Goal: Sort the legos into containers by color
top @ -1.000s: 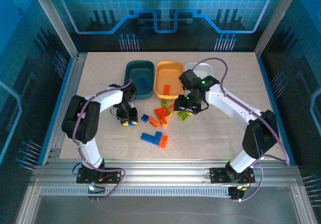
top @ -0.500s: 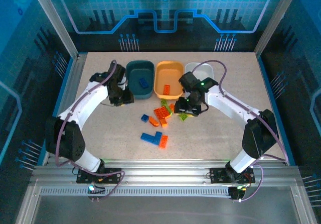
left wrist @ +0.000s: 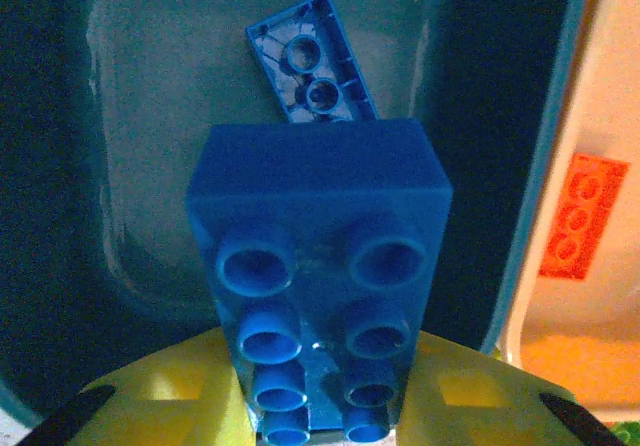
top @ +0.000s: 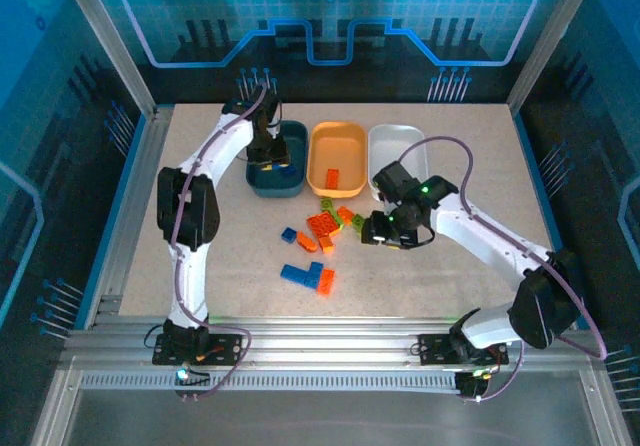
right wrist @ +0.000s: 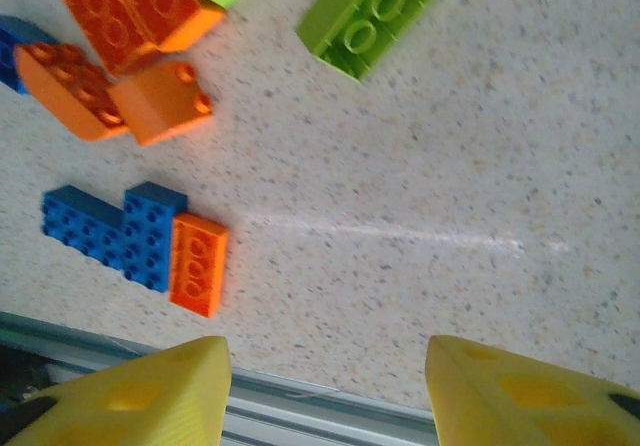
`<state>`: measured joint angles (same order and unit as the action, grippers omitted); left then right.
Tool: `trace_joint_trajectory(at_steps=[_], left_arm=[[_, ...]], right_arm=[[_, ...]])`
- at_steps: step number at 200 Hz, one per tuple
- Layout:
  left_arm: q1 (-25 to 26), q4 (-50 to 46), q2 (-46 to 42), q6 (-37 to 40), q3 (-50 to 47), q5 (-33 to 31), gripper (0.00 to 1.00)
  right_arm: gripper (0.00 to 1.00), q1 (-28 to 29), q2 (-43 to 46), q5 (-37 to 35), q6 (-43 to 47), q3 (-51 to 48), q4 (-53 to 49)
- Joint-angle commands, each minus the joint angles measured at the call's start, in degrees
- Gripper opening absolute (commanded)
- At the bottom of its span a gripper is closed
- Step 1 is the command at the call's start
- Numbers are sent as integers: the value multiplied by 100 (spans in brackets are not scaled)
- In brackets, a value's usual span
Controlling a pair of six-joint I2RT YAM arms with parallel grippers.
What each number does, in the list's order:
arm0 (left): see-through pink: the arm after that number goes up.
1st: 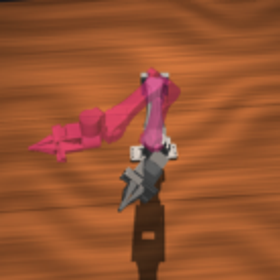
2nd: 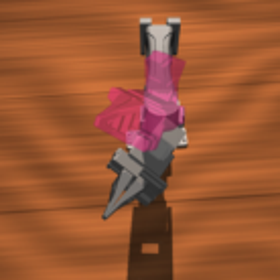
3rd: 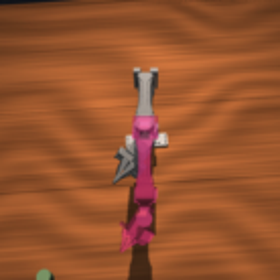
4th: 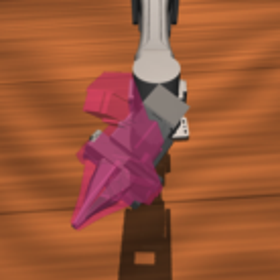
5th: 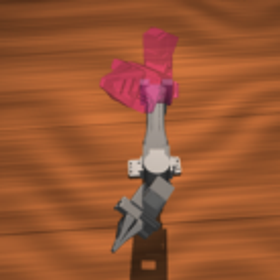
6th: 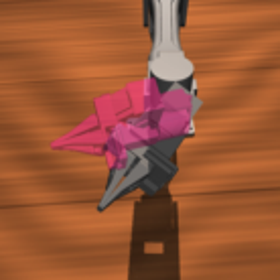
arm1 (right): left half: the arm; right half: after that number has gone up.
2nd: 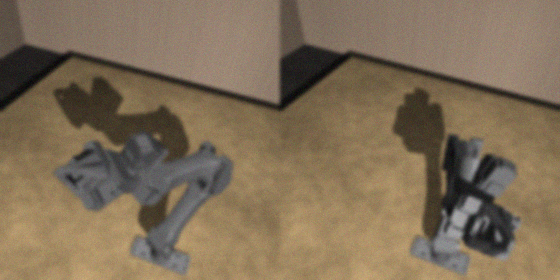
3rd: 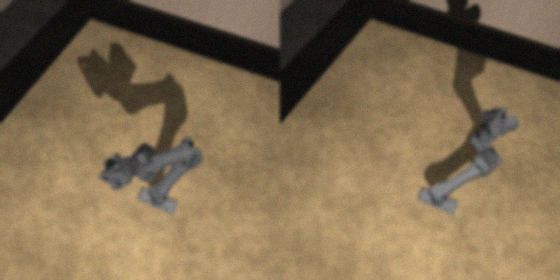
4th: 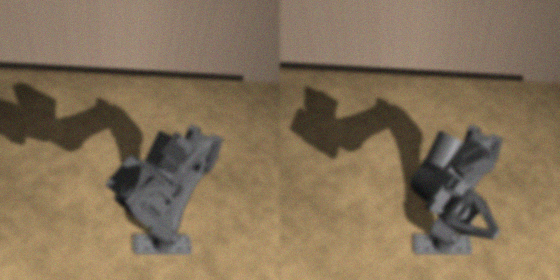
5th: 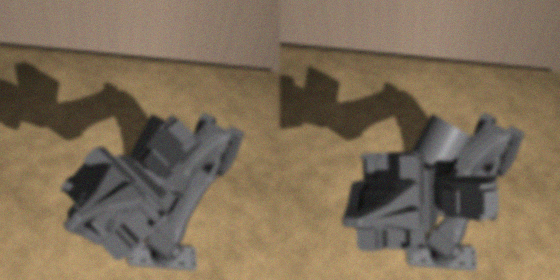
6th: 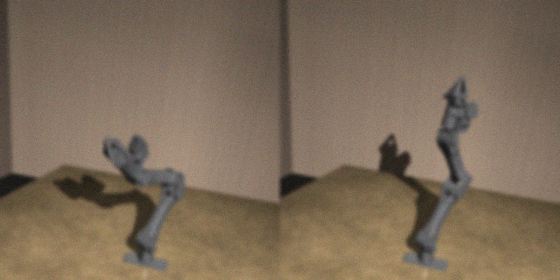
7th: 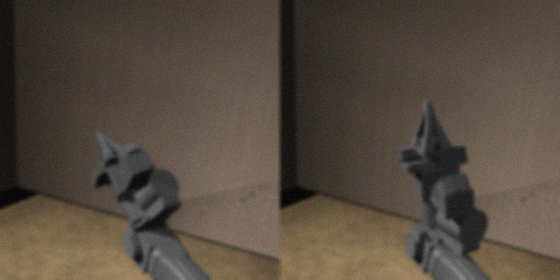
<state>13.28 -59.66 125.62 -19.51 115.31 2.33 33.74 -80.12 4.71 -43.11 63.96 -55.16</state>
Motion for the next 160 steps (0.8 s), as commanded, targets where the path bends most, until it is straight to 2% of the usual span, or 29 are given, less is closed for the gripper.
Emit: trace_joint_trajectory(at_steps=[1, 34, 87, 126, 160], left_arm=[[-45, -428, 274, 70, 452, -53, 32], [-36, -633, 627, 50, 856, 58, 39], [-40, -722, 498, 60, 904, 93, 56], [-37, -711, -59, 63, 584, 178, 60], [-28, -491, -1094, 104, -365, 218, 62]], right_arm=[[56, 39, 97, -67, -76, -265, -38], [57, -192, -121, 168, -85, -423, 317], [58, -618, -1300, 538, -11, 109, 962], [58, -804, -2148, 564, 155, 911, 945], [58, -895, -2824, 514, 281, 1502, 786]])
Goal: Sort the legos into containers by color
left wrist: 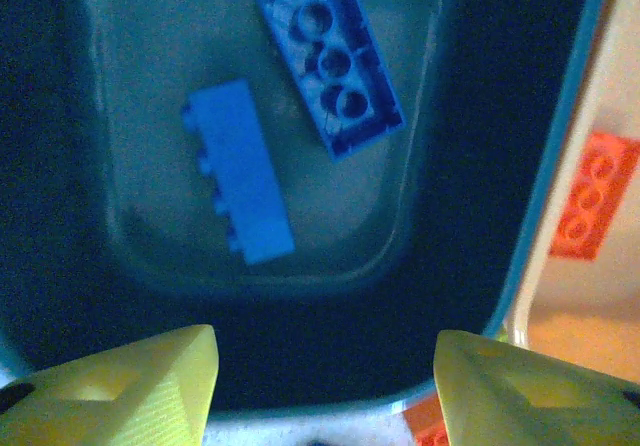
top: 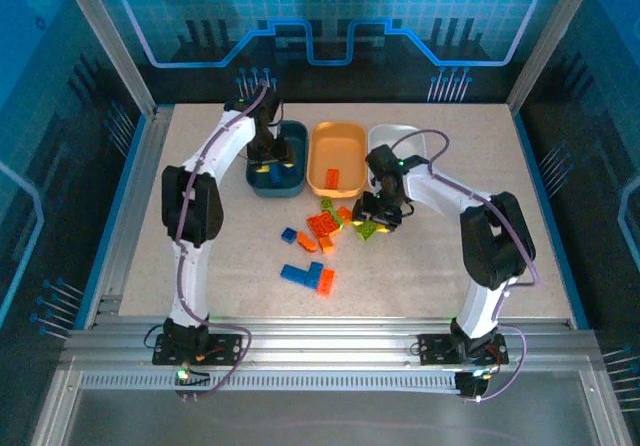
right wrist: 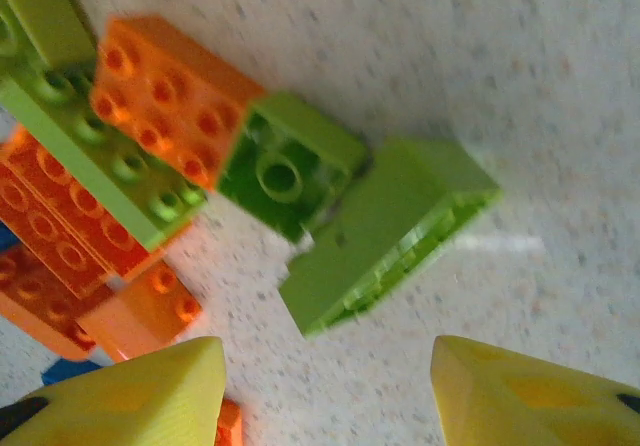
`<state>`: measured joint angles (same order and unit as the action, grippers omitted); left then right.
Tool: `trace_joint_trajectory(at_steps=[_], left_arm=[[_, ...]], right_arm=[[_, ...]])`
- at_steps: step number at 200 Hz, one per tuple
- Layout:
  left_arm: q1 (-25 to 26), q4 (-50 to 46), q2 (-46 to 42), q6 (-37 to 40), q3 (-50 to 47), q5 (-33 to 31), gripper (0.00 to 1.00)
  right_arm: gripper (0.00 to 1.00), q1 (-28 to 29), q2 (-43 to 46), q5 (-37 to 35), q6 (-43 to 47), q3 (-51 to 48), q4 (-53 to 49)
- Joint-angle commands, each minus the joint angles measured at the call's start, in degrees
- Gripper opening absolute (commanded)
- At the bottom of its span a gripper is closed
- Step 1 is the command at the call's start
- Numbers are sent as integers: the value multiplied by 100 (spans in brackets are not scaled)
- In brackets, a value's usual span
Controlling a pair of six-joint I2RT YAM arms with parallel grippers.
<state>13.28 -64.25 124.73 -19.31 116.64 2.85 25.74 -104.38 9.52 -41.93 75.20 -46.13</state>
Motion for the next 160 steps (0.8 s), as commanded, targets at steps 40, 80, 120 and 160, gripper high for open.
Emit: trace_joint_trajectory(at_steps=[40, 80, 120, 160], left_arm=[[-25, 126, -2208, 182, -1859, 168, 64], [-32, 298, -2958, 162, -2865, 265, 64], [-27, 445, -3254, 156, -3361, 435, 65], [-31, 521, -3460, 186, -3633, 514, 65]], right_arm=[[57, -173, -823, -157, 147, 658, -298], [56, -175, -944, -375, 43, 563, -470], [55, -91, -726, -581, -111, 142, -519], [49, 6, -406, -714, -206, -328, -466]])
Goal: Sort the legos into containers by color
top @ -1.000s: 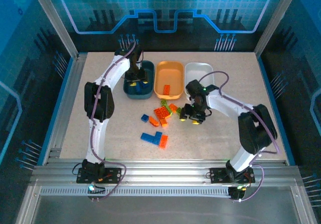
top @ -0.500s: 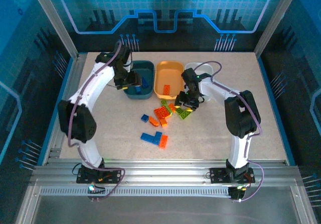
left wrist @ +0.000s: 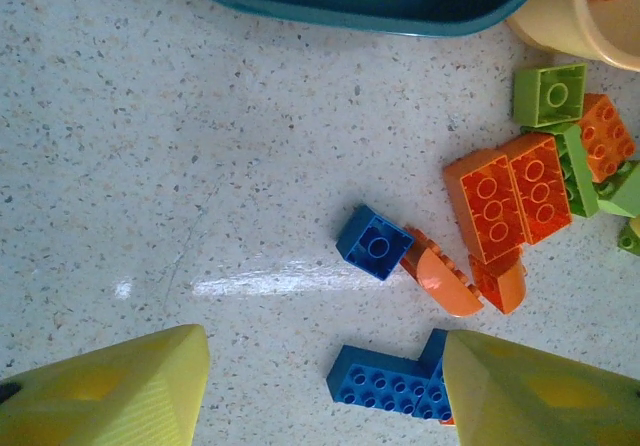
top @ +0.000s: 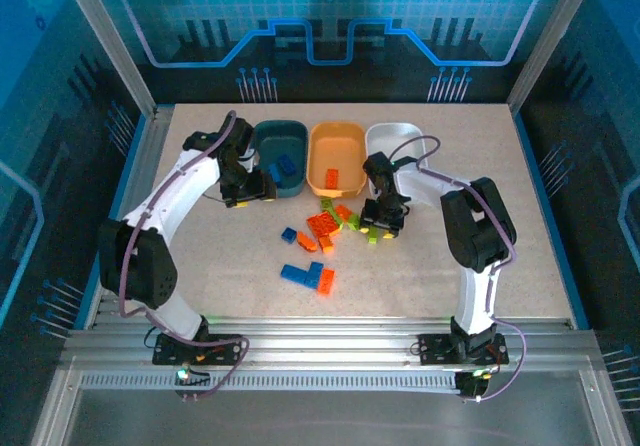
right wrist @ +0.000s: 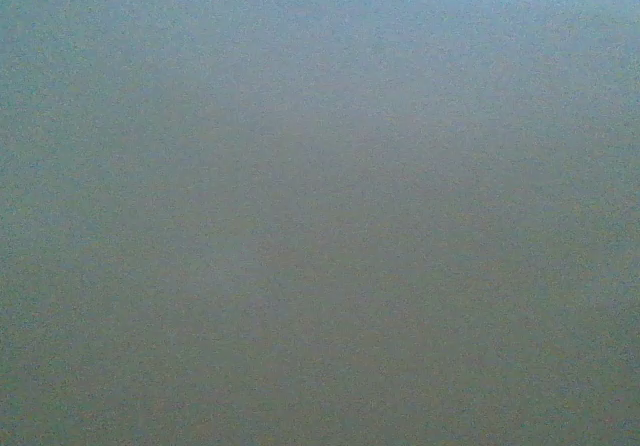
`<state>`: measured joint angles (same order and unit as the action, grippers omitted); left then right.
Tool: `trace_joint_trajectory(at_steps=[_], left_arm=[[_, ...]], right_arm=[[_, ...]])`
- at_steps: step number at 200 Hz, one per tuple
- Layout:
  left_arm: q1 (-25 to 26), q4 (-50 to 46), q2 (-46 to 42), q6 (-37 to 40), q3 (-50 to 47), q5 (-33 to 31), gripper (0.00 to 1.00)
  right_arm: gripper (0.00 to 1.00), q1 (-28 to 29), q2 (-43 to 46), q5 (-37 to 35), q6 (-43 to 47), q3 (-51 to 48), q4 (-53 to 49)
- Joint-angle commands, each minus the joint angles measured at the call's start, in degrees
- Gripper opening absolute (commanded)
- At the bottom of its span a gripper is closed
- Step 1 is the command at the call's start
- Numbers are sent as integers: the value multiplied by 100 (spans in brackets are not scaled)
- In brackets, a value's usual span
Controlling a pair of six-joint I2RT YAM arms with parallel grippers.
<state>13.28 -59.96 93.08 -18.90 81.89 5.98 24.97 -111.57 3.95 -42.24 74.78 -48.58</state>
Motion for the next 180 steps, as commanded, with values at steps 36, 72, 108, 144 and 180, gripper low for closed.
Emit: trace_joint_trajectory(at_steps=[36, 72, 108, 144, 180], left_arm=[[-26, 102, -501, 232, -429, 231, 65], [-27, 169, -820, 250, -826, 255, 66], [-29, 196, -1064, 316, -1074, 281, 66], [-36, 226, -1276, 386, -1234, 254, 67], [-58, 257, -1353, 328, -1386, 328, 67]], right_arm=[[35, 126, 558, -226, -201, -538, -137], [21, 353, 865, -512, 3, -372, -261], [12, 461, 1000, -543, 159, -42, -484], [12, 613, 1469, -102, 84, 275, -675], [13, 37, 1656, -125, 178, 882, -1033]])
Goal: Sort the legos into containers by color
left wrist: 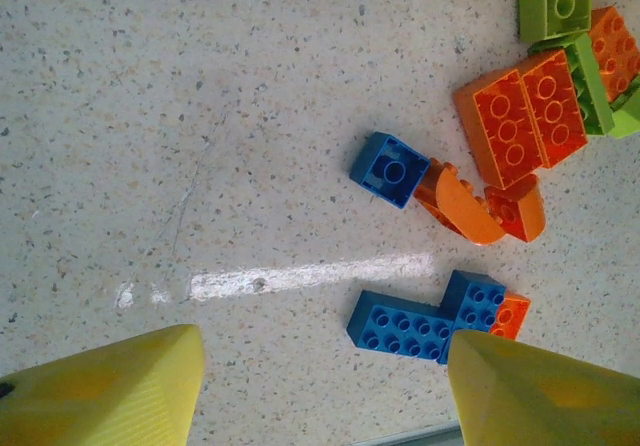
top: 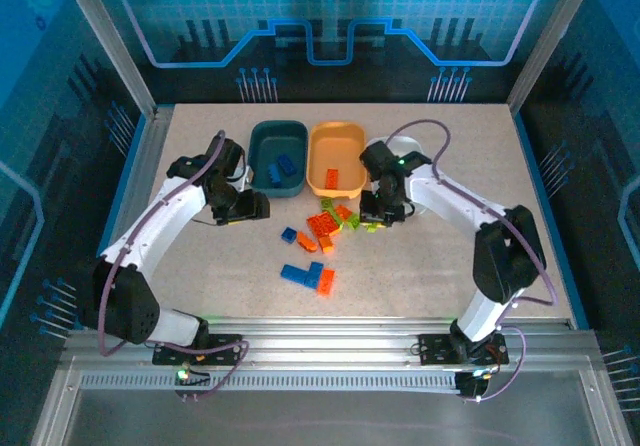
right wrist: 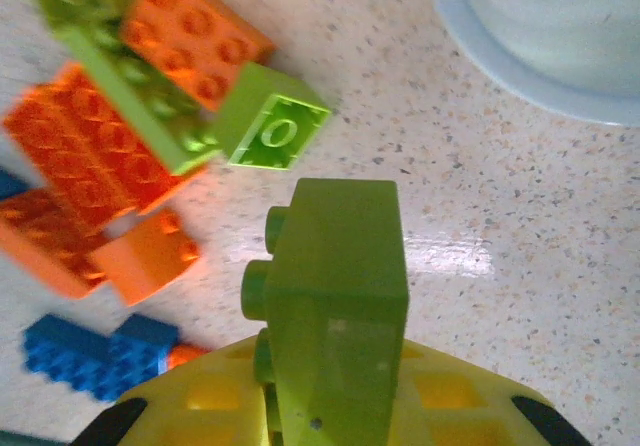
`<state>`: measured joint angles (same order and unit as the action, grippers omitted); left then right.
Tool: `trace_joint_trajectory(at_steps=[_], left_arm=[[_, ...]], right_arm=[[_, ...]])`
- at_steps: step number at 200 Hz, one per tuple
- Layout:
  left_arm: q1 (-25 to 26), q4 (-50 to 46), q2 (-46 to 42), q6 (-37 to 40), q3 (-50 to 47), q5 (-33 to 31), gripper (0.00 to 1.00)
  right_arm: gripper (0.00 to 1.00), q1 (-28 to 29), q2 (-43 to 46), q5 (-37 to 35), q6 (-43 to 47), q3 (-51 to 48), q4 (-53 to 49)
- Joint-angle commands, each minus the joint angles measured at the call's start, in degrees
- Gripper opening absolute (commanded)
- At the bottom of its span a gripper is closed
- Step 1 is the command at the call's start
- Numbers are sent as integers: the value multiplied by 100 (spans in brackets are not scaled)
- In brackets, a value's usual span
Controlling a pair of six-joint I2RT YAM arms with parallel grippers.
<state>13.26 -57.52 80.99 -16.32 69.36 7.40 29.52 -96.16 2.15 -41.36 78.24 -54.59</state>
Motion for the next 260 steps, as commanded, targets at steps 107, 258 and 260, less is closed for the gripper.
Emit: trace_joint_trajectory(at_steps=[107, 258, 260], left_arm=[[696, 128, -93, -1542, -727, 408, 68], [889, 815, 473, -1841, -958, 693, 72], [889, 806, 489, -1827, -953, 686, 72]], right_arm=[[17, -1912, -3251, 683, 988, 3703, -804], [47, -1824, -1500, 1147, 1175, 2333, -822], [46, -1804, -1414, 1149, 1188, 2226, -847]])
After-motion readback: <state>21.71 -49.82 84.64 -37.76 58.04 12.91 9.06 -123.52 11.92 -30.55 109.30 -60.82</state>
